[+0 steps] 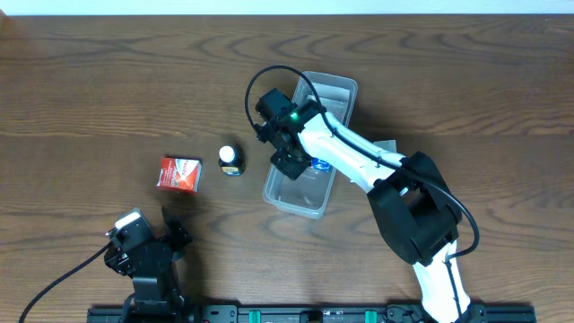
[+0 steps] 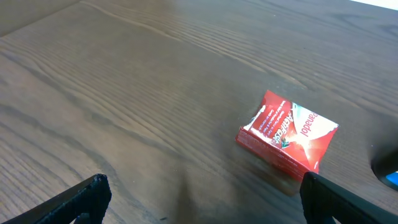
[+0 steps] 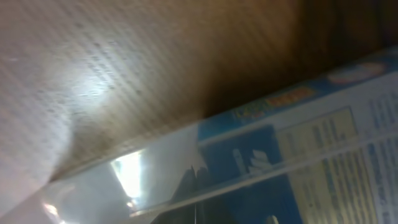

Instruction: Pack container

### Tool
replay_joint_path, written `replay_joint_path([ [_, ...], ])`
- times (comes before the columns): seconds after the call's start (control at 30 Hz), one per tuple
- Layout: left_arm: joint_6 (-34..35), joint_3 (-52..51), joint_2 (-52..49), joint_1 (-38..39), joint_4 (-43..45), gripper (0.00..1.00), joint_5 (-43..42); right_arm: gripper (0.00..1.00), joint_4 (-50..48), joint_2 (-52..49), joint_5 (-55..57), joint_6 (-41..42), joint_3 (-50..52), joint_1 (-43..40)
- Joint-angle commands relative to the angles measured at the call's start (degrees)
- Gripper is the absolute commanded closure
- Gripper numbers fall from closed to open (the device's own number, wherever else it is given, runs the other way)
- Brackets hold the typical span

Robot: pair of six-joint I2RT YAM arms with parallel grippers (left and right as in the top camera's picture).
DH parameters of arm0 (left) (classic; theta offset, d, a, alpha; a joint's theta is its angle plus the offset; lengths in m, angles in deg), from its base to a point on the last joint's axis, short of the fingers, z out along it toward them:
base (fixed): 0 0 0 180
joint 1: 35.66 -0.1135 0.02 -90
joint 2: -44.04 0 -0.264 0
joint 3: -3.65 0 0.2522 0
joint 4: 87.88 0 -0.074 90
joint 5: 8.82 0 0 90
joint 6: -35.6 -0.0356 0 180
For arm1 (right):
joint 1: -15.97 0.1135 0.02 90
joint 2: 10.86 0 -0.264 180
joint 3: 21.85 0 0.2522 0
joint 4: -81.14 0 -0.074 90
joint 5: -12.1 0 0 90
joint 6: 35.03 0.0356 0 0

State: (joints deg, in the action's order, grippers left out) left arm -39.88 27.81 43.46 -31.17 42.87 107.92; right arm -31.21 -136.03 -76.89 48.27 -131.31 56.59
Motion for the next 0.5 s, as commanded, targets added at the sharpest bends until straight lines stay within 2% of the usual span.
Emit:
replay_joint_path([
  [0.0,-0.76,-1.05,0.2,-0.35,0.04,0.02,0.31,0.98,-0.66,0.68,4.7,0.63,1.07,-1.36],
  [0.23,-0.76,-1.05,0.2,-0.35,0.04,0.02,0.31,0.99,-2.27,6.19,7.19,0.68,1.07,-1.7],
  [0.47,-0.76,-1.05,0.2,-0.35,0.04,0.02,0.31,0.98,0.17,11.85,7.74,2.25,1.07,-2.47],
])
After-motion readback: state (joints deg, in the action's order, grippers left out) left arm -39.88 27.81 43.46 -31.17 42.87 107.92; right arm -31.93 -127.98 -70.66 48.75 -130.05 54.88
